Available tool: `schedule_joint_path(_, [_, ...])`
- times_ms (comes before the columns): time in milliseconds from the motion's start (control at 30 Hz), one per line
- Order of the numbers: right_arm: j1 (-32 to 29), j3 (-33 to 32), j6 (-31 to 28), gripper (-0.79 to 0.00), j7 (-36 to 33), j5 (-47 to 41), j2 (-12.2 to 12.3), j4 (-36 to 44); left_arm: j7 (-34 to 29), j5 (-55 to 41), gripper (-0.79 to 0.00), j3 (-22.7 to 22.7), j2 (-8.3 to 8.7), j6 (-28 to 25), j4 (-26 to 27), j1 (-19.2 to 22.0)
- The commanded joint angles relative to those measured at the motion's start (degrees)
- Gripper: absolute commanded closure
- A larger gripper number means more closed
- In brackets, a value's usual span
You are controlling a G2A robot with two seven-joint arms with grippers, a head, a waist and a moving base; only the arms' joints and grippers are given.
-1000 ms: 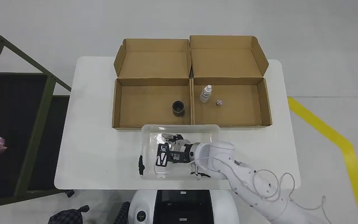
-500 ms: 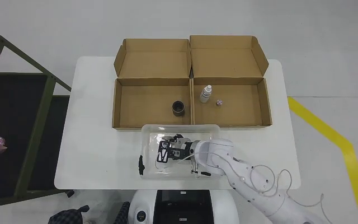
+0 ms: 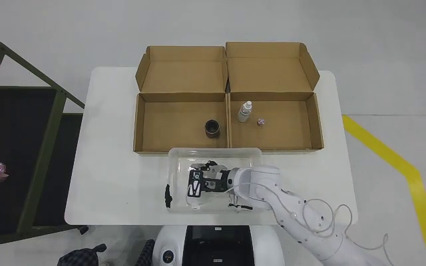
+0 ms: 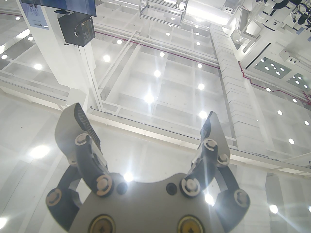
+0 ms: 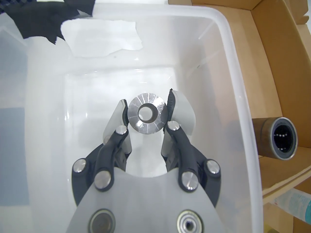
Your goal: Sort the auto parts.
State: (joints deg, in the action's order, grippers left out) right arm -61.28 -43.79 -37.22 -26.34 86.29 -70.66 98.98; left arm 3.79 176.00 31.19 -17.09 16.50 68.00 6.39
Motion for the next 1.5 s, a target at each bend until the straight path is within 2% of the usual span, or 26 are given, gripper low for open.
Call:
schedule_joint_path(0, [-0.52, -0.89, -0.86, 0.000, 0.02, -0.62, 0.24, 1.29, 0.00, 0.00, -0.785, 0.00, 0.00, 0.00, 0.00, 0.00])
schedule_joint_path(567, [-5.46, -11.64, -3.06, 0.000, 1.61, -11.41, 2.32, 14.30, 0.00, 0.00, -0.785, 0.00, 0.00, 0.00, 0.00, 0.00])
schedule_joint_path(933, [-7.59, -19.94, -2.80, 0.000, 4.40, -20.34, 3.40, 18.56, 0.00, 0.00, -0.785, 0.00, 0.00, 0.00, 0.00, 0.00])
schedule_joint_path(1467, [-10.46, -31.03, -3.53, 0.000, 7.08, -27.74, 4.94, 22.87, 0.00, 0.00, -0.785, 0.00, 0.00, 0.00, 0.00, 0.00])
